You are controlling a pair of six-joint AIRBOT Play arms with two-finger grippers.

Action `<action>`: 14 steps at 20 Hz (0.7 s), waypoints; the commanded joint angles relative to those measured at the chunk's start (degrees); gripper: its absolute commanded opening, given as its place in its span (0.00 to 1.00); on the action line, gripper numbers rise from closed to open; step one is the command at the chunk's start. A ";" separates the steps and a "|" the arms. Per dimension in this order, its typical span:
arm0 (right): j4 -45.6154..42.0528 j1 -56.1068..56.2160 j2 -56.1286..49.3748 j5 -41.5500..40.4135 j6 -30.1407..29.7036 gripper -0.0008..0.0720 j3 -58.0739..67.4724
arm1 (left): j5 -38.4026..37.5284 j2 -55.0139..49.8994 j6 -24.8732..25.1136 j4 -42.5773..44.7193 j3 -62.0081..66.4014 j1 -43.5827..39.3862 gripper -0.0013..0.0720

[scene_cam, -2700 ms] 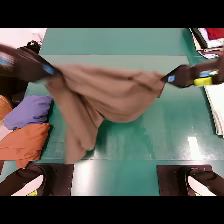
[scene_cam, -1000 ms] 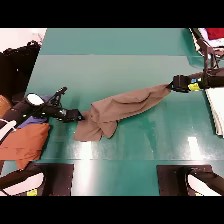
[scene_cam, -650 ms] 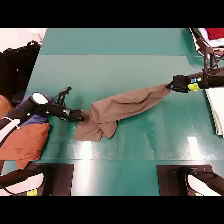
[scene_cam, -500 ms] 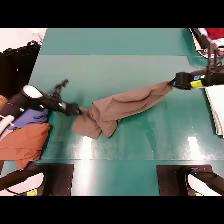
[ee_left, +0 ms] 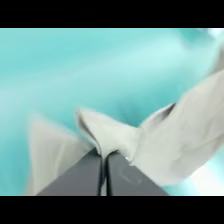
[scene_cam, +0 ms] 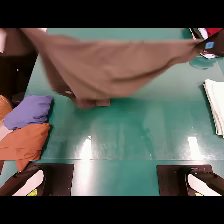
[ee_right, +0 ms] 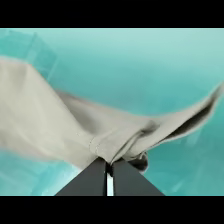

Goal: Fold the shirts.

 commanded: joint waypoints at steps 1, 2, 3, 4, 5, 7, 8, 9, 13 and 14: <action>-0.04 -0.07 0.02 7.39 0.02 0.04 9.46 | 1.90 0.98 -2.03 0.28 16.24 0.74 0.05; -0.04 -0.04 0.02 8.57 0.02 0.04 11.63 | 3.78 1.09 -2.75 0.33 18.21 0.74 0.05; -0.04 -0.07 0.04 9.49 0.09 0.04 13.66 | 5.90 1.09 -3.08 0.26 19.76 0.74 0.05; -0.07 -0.04 0.33 10.27 0.90 0.04 15.26 | 7.52 1.09 -3.10 0.15 20.81 0.74 0.05; -0.07 -0.07 1.33 10.23 1.95 0.04 15.21 | 9.20 1.09 -3.08 -0.22 21.57 0.74 0.05; -0.81 -0.07 5.11 9.09 3.06 0.04 10.82 | 12.48 1.09 -2.80 -1.05 22.34 0.74 0.05; -1.75 -0.07 7.26 8.57 4.61 0.04 7.50 | 14.56 1.07 -2.73 -1.11 22.32 0.74 0.05; -2.40 -0.07 9.01 8.35 5.73 0.04 4.15 | 16.09 0.85 -1.62 -1.05 22.14 0.74 0.05; -5.09 -0.07 11.91 6.91 8.68 0.04 -11.02 | 17.16 -3.41 -1.14 -1.07 17.18 0.74 0.05; -5.11 -0.11 11.28 5.97 8.68 0.04 -14.86 | 16.79 -5.25 -1.25 -1.44 14.53 0.74 0.05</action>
